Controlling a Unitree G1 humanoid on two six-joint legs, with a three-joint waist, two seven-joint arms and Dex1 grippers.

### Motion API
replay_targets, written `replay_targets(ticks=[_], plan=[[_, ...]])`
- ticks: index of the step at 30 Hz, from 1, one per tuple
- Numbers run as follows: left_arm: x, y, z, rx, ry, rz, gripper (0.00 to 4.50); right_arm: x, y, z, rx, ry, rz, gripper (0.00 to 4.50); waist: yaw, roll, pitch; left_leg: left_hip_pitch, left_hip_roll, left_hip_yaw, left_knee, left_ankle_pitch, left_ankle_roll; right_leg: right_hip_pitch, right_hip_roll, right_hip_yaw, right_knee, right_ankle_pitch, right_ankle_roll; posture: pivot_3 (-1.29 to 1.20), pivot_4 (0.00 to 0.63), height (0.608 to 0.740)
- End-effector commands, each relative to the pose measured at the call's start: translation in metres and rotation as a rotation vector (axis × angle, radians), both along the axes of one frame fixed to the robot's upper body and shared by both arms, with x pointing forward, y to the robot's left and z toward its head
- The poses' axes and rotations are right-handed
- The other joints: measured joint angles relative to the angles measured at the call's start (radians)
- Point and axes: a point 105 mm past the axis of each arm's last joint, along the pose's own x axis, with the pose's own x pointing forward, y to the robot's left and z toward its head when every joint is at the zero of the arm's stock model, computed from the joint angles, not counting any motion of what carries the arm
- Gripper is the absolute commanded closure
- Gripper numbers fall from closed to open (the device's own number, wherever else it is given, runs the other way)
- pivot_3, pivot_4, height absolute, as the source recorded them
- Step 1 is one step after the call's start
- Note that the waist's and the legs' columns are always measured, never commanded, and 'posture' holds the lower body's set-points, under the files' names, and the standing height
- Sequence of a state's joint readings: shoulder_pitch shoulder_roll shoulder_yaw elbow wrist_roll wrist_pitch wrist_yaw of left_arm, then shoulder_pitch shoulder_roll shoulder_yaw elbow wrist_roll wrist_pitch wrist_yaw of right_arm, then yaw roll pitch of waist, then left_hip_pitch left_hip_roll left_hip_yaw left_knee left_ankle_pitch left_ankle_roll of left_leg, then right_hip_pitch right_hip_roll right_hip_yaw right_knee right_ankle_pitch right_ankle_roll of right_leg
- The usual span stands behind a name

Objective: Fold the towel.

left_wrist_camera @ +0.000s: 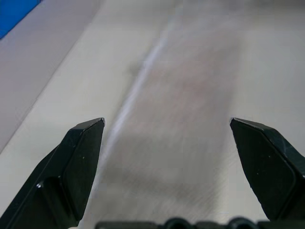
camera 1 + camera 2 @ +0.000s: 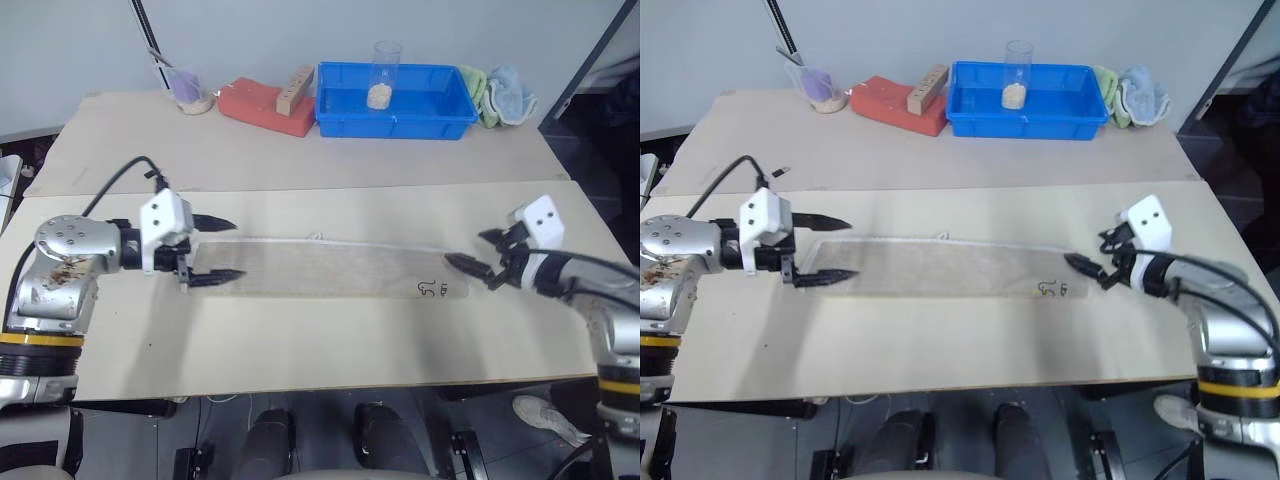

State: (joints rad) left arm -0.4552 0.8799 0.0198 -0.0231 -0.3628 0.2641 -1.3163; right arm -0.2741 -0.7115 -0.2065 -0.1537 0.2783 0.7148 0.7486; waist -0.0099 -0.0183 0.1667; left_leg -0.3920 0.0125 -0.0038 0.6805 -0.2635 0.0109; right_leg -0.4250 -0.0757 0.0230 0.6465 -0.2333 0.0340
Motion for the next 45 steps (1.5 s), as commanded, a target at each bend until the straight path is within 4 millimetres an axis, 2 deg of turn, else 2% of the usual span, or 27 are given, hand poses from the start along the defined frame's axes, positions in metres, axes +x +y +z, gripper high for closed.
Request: replay_targets(ticks=[1, 6, 10, 13, 16, 20, 23, 24, 27, 29, 31, 35, 39, 45], plan=[[-0.02, -0.03, 0.012, -0.047, -0.021, -0.129, 0.0, -0.004, -0.004, 0.003, -0.006, -0.045, -0.071, 0.04, -0.002, 0.0, 0.0, 0.001, 0.0, 0.001, 0.0, 0.0, 0.0, 0.0, 0.0, 0.001, -0.001, 0.0, 0.0, 0.0, 0.15, 0.74], [-0.033, -0.05, 0.023, -0.109, 0.001, -0.223, 0.0, -0.005, 0.0, -0.02, 0.052, 0.026, -0.119, 0.04, -0.004, 0.0, 0.0, 0.005, -0.001, 0.002, 0.0, 0.0, 0.0, 0.001, 0.004, 0.003, -0.001, 0.0, 0.0, 0.0, 0.15, 0.74], [-0.037, -0.053, 0.023, -0.108, 0.018, -0.261, 0.0, -0.005, 0.01, -0.033, 0.153, 0.112, -0.147, 0.04, -0.005, 0.0, 0.0, 0.005, 0.001, 0.001, 0.0, 0.0, 0.0, 0.001, 0.007, 0.006, -0.001, 0.0, 0.0, 0.0, 0.15, 0.74], [-0.036, -0.053, 0.023, -0.106, 0.014, -0.262, 0.0, -0.009, 0.021, -0.037, 0.174, 0.16, -0.121, 0.86, -0.005, 0.0, 0.0, 0.005, 0.001, 0.002, 0.0, 0.0, 0.0, 0.001, 0.009, 0.009, -0.001, 0.0, 0.0, 0.0, 0.15, 0.74], [-0.036, -0.054, 0.025, -0.119, 0.009, -0.264, 0.0, -0.011, 0.026, -0.039, 0.167, 0.176, -0.106, 1.88, -0.004, 0.0, 0.0, 0.005, 0.001, 0.002, 0.0, 0.0, 0.0, 0.001, 0.011, 0.014, -0.002, 0.0, 0.0, 0.0, 0.15, 0.74], [-0.039, -0.055, 0.027, -0.143, 0.026, -0.274, 0.0, -0.007, 0.029, -0.033, 0.188, 0.164, -0.102, 3.27, -0.004, 0.0, 0.0, 0.005, 0.002, 0.002, 0.0, 0.0, 0.0, 0.002, 0.015, 0.019, -0.003, 0.0, 0.0, 0.0, 0.15, 0.74], [-0.039, -0.054, 0.027, -0.146, 0.028, -0.271, 0.0, -0.002, 0.024, -0.025, 0.177, 0.135, -0.11, 4.25, -0.005, 0.0, 0.0, 0.005, 0.003, 0.002, 0.0, 0.0, 0.0, 0.001, 0.015, 0.02, -0.003, 0.0, 0.0, 0.0, 0.15, 0.74], [-0.039, -0.054, 0.027, -0.148, 0.027, -0.269, 0.0, 0.0, 0.019, -0.022, 0.166, 0.125, -0.121, 4.48, -0.005, 0.0, 0.0, 0.005, 0.003, 0.002, 0.0, 0.0, 0.0, 0.001, 0.015, 0.02, -0.003, 0.0, 0.0, 0.0, 0.15, 0.74], [-0.039, -0.053, 0.027, -0.154, 0.023, -0.256, 0.0, 0.006, -0.003, -0.009, 0.149, 0.111, -0.175, 4.48, -0.004, 0.0, 0.0, 0.004, 0.002, 0.002, 0.0, 0.0, 0.0, 0.001, 0.015, 0.02, -0.003, 0.0, 0.0, 0.0, 0.15, 0.74], [-0.039, -0.052, 0.027, -0.156, 0.02, -0.247, 0.0, 0.008, -0.007, 0.002, 0.149, 0.102, -0.153, 4.48, -0.001, 0.0, 0.0, 0.004, 0.002, 0.002, 0.0, 0.0, 0.0, 0.001, 0.015, 0.02, -0.004, 0.0, 0.0, 0.0, 0.15, 0.74], [-0.04, -0.051, 0.027, -0.157, 0.022, -0.245, 0.0, 0.007, 0.009, 0.015, 0.18, 0.108, -0.067, 4.48, -0.003, 0.0, 0.0, 0.003, 0.002, 0.002, 0.0, 0.0, 0.0, 0.001, 0.015, 0.02, -0.005, 0.0, 0.0, 0.0, 0.15, 0.74], [-0.04, -0.05, 0.029, -0.165, 0.012, -0.24, 0.0, 0.004, 0.066, 0.028, 0.26, 0.138, 0.108, 4.48, -0.016, 0.0, 0.0, 0.004, 0.004, 0.001, 0.0, 0.0, 0.0, 0.001, 0.017, 0.021, -0.004, 0.0, 0.0, 0.0, 0.15, 0.74], [-0.041, -0.044, 0.034, -0.16, -0.005, -0.207, 0.0, 0.001, 0.124, 0.019, 0.293, 0.176, 0.222, 4.48, -0.018, 0.0, 0.0, 0.004, 0.004, -0.001, -0.002, 0.0, 0.0, 0.0, 0.018, 0.021, -0.003, -0.001, -0.001, 0.0, 0.15, 0.74], [-0.043, -0.039, 0.035, -0.143, -0.012, -0.177, 0.0, 0.006, 0.162, 0.004, 0.3, 0.209, 0.264, 4.48, -0.004, 0.0, 0.0, 0.002, 0.002, -0.001, -0.001, 0.0, 0.0, 0.0, 0.015, 0.021, -0.002, 0.0, 0.0, 0.0, 0.15, 0.74]])
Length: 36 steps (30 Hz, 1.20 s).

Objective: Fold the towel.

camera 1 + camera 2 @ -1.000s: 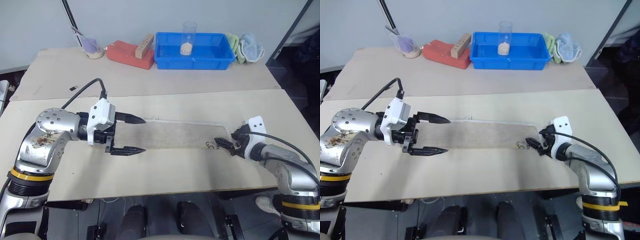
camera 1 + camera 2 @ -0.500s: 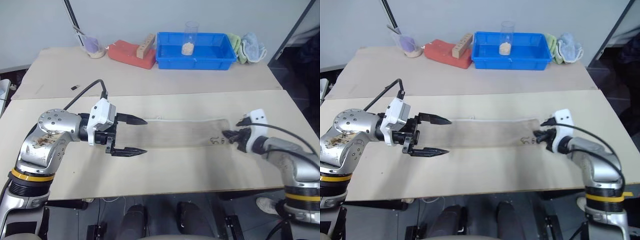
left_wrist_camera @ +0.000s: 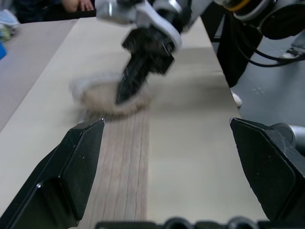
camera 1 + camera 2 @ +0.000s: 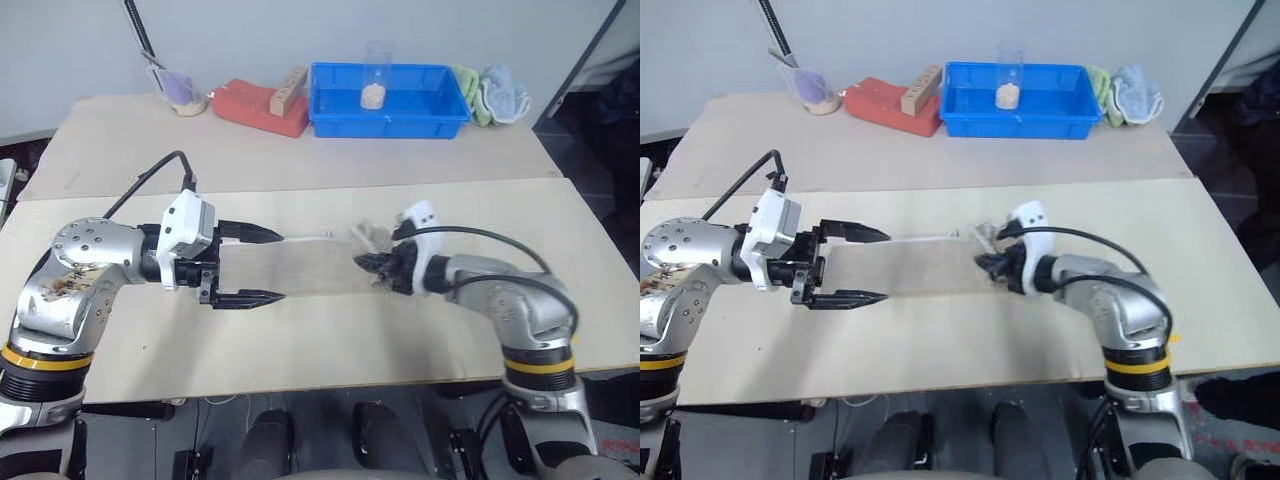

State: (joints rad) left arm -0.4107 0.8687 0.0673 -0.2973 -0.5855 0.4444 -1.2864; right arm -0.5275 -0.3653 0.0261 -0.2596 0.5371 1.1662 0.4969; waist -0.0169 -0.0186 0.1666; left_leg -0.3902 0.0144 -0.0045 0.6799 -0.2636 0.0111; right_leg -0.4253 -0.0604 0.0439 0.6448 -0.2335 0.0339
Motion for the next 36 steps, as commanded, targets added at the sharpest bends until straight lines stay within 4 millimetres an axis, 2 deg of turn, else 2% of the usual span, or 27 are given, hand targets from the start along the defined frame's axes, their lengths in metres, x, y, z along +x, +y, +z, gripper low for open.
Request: replay_targets(ticks=[1, 5, 6, 7, 12, 21, 26, 29, 32, 35, 36], plan=[[-0.005, 0.001, 0.008, 0.003, -0.04, 0.001, 0.0, 0.008, 0.01, 0.005, -0.006, -0.048, -0.005, 4.48, 0.004, 0.0, 0.0, 0.0, 0.0, 0.0, 0.0, 0.0, 0.0, 0.0, 0.0, 0.0, -0.001, 0.0, 0.0, 0.0, 0.15, 0.74], [-0.005, 0.0, 0.005, 0.003, -0.048, 0.018, 0.0, 0.018, 0.022, -0.003, -0.007, -0.048, -0.021, 4.48, 0.002, 0.0, 0.0, 0.0, 0.0, 0.001, 0.0, 0.0, 0.0, 0.0, 0.0, 0.0, -0.002, 0.0, 0.0, 0.0, 0.15, 0.74], [-0.006, 0.001, 0.004, 0.005, -0.049, 0.026, 0.0, 0.018, 0.025, 0.0, 0.004, -0.052, -0.015, 3.75, 0.001, 0.0, 0.0, 0.001, 0.0, 0.001, 0.0, 0.0, 0.0, 0.0, 0.001, 0.0, -0.002, 0.0, 0.0, 0.0, 0.15, 0.74], [-0.006, 0.001, 0.004, 0.007, -0.051, 0.032, 0.0, 0.017, 0.027, 0.002, 0.012, -0.056, -0.01, 3.55, 0.0, 0.0, 0.0, 0.001, 0.001, 0.0, 0.0, 0.0, 0.0, -0.001, 0.001, 0.0, -0.001, 0.0, 0.0, 0.0, 0.15, 0.74], [-0.004, 0.008, 0.001, 0.006, -0.059, 0.091, 0.0, 0.006, 0.038, 0.008, 0.031, -0.052, 0.053, 1.85, -0.002, 0.0, 0.0, 0.001, 0.001, 0.0, -0.001, 0.0, 0.0, -0.001, 0.001, 0.0, 0.001, 0.0, 0.0, 0.0, 0.15, 0.74], [0.001, 0.024, -0.012, -0.085, -0.068, 0.322, 0.0, -0.016, 0.055, 0.023, -0.006, -0.131, 0.222, 1.85, -0.002, 0.0, 0.0, 0.001, 0.001, 0.0, -0.001, 0.0, 0.0, -0.001, 0.001, 0.0, 0.0, 0.0, 0.0, 0.0, 0.15, 0.74], [-0.001, 0.038, -0.016, -0.22, -0.049, 0.528, 0.0, -0.021, 0.046, 0.038, -0.111, -0.315, 0.33, 1.85, 0.002, 0.0, 0.0, 0.001, 0.001, -0.003, -0.001, 0.0, 0.0, -0.001, 0.0, 0.0, -0.001, 0.0, 0.0, 0.0, 0.15, 0.74], [-0.007, 0.055, -0.027, -0.366, -0.001, 0.742, 0.0, -0.02, 0.034, 0.053, -0.182, -0.465, 0.385, 1.85, 0.001, -0.001, 0.0, 0.001, 0.001, -0.007, -0.001, 0.0, 0.0, 0.0, 0.0, 0.0, -0.002, 0.0, 0.0, 0.0, 0.15, 0.74], [-0.011, 0.066, -0.041, -0.526, 0.093, 0.942, 0.0, -0.016, 0.029, 0.063, -0.191, -0.521, 0.407, 0.98, 0.001, -0.001, -0.001, 0.002, 0.001, -0.008, -0.001, 0.0, 0.0, 0.0, -0.001, 0.0, -0.002, 0.0, 0.0, 0.0, 0.15, 0.74], [-0.016, 0.065, -0.068, -0.604, 0.213, 1.099, 0.0, -0.012, 0.029, 0.073, -0.195, -0.574, 0.436, 0.02, 0.001, -0.002, -0.001, 0.003, 0.001, -0.009, -0.001, 0.0, 0.0, 0.001, -0.001, 0.001, -0.002, 0.0, 0.0, 0.0, 0.15, 0.74], [-0.016, 0.065, -0.072, -0.611, 0.23, 1.132, 0.0, -0.013, 0.029, 0.073, -0.195, -0.577, 0.455, 0.02, 0.002, -0.002, -0.001, 0.003, 0.001, -0.009, -0.001, 0.0, 0.0, 0.001, -0.001, 0.001, -0.001, 0.0, 0.0, 0.0, 0.15, 0.74]])
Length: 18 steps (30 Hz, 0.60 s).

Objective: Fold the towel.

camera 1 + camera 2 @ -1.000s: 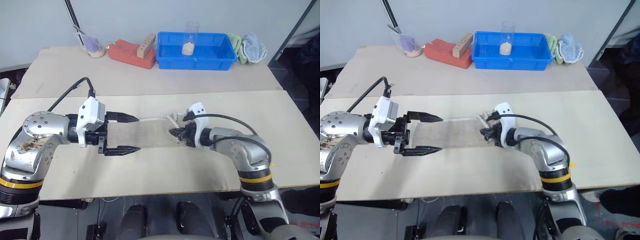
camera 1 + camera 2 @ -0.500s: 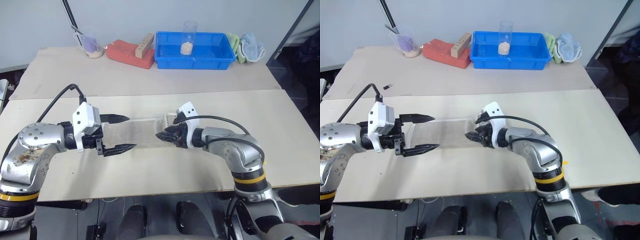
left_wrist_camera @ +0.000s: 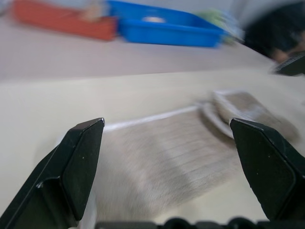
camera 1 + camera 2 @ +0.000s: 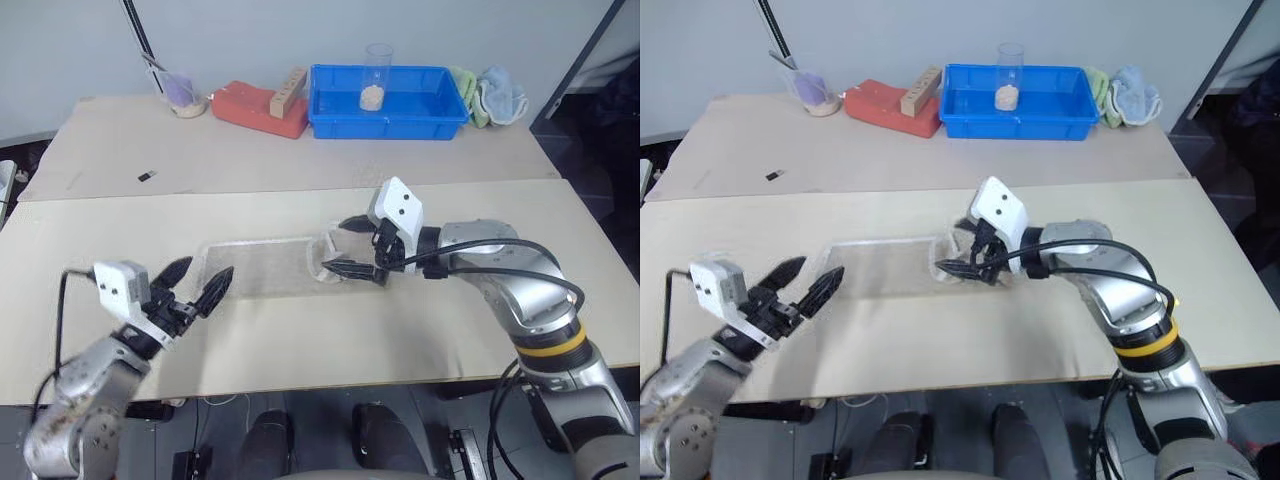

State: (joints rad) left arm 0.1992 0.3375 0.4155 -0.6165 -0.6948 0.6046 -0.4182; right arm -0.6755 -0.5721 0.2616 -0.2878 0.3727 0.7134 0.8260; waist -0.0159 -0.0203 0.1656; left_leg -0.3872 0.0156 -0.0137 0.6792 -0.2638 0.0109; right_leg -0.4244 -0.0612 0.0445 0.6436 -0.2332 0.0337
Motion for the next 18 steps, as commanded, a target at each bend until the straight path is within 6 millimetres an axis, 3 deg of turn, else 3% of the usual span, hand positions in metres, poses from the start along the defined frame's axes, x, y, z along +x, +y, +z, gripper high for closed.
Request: replay_targets(ticks=[1, 7, 18], plan=[[0.0, 0.002, -0.006, -0.031, 0.044, 0.131, 0.0, -0.002, 0.001, 0.016, 0.007, -0.076, 0.067, 0.02, 0.005, -0.001, 0.0, 0.0, 0.0, 0.0, 0.0, 0.0, 0.0, 0.0, 0.0, 0.0, 0.0, 0.0, 0.0, 0.0, 0.15, 0.74], [0.006, 0.019, -0.031, -0.176, 0.178, 0.392, 0.0, -0.004, -0.009, 0.015, -0.031, -0.094, 0.151, 0.02, 0.012, -0.001, -0.001, 0.0, -0.002, -0.002, 0.001, 0.0, 0.0, 0.002, -0.001, -0.002, -0.001, 0.0, 0.0, 0.0, 0.15, 0.74], [0.021, 0.002, -0.052, -0.275, 0.37, 0.468, 0.0, -0.014, -0.016, 0.022, -0.062, -0.079, 0.285, 0.02, 0.008, -0.001, -0.001, 0.0, -0.002, -0.002, 0.0, 0.0, 0.0, 0.002, 0.0, -0.002, -0.001, 0.0, 0.0, 0.0, 0.15, 0.74]])
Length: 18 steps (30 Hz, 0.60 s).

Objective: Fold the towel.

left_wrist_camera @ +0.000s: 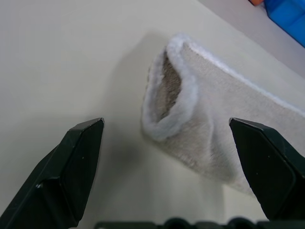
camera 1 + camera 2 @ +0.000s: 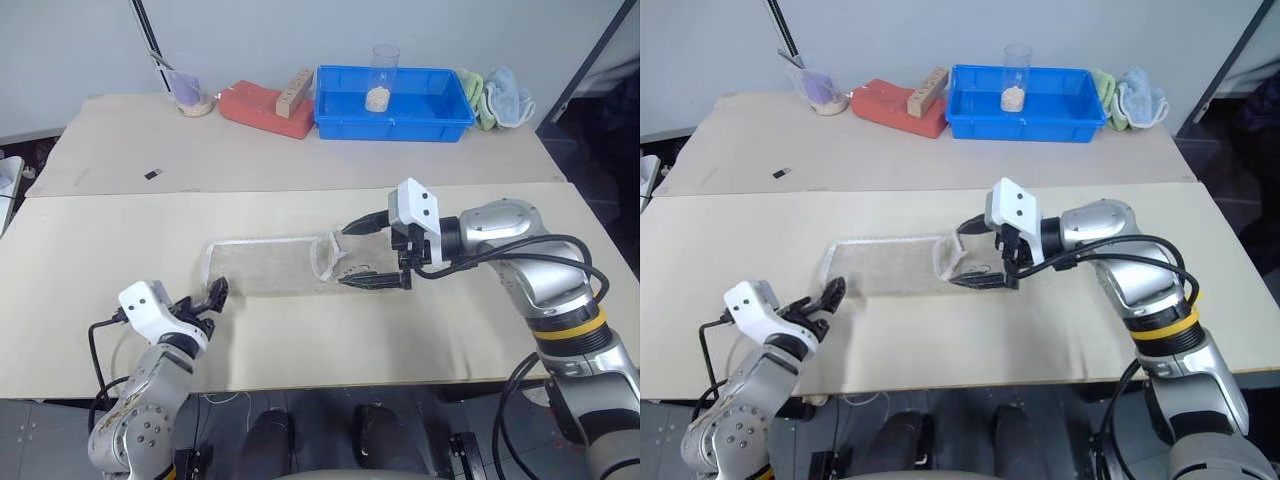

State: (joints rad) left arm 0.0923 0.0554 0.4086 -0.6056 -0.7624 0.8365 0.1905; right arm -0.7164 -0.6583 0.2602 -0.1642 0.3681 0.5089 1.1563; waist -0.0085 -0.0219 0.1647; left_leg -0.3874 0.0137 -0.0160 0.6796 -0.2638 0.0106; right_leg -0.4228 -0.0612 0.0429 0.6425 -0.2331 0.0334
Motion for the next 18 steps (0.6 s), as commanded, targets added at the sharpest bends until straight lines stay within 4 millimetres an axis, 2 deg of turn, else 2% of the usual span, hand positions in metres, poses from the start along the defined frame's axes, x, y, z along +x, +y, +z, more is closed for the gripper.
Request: replay_targets(ticks=[1, 3, 10, 11, 15, 18], plan=[[0.005, -0.004, -0.007, -0.009, 0.067, 0.021, 0.25, -0.002, -0.002, 0.018, 0.029, -0.057, 0.033, 0.0, 0.002, 0.0, 0.0, 0.0, 0.0, 0.0, 0.0, 0.0, 0.0, 0.0, 0.0, 0.0, 0.0, 0.0, 0.0, 0.0, 0.15, 0.74], [0.01, -0.004, -0.009, 0.001, 0.087, 0.038, 0.86, -0.002, -0.004, 0.019, 0.025, -0.055, 0.037, 0.0, 0.003, 0.0, 0.0, 0.0, 0.0, 0.0, 0.0, 0.0, 0.0, 0.001, 0.0, 0.0, 0.0, 0.0, 0.0, 0.0, 0.15, 0.74], [0.022, -0.005, -0.002, 0.007, 0.091, 0.047, 4.12, 0.0, -0.012, 0.022, 0.023, -0.053, 0.028, 0.0, 0.012, 0.0, 0.0, 0.0, -0.001, 0.0, 0.0, 0.0, 0.0, 0.0, 0.0, 0.0, -0.001, 0.0, 0.0, 0.0, 0.15, 0.74], [0.024, -0.003, 0.0, 0.027, 0.082, 0.043, 4.44, 0.0, -0.013, 0.023, 0.023, -0.053, 0.022, 0.0, 0.012, 0.0, 0.0, 0.0, -0.001, 0.0, 0.0, 0.0, 0.0, 0.0, 0.0, 0.0, -0.001, 0.0, 0.0, 0.0, 0.15, 0.74], [0.03, -0.004, 0.022, 0.179, 0.0, -0.051, 4.44, -0.002, -0.023, 0.023, 0.017, -0.05, -0.005, 0.0, 0.011, 0.0, 0.0, 0.0, 0.0, 0.0, 0.0, 0.0, -0.001, -0.001, 0.0, 0.0, 0.0, 0.0, 0.0, 0.0, 0.15, 0.74], [0.035, -0.035, 0.052, 0.352, -0.152, -0.281, 4.44, -0.005, -0.039, 0.021, -0.013, -0.035, -0.049, 0.0, 0.015, 0.0, 0.0, -0.001, -0.001, 0.0, -0.001, 0.001, -0.001, 0.0, 0.0, -0.001, -0.001, 0.0, 0.0, 0.0, 0.15, 0.74]])
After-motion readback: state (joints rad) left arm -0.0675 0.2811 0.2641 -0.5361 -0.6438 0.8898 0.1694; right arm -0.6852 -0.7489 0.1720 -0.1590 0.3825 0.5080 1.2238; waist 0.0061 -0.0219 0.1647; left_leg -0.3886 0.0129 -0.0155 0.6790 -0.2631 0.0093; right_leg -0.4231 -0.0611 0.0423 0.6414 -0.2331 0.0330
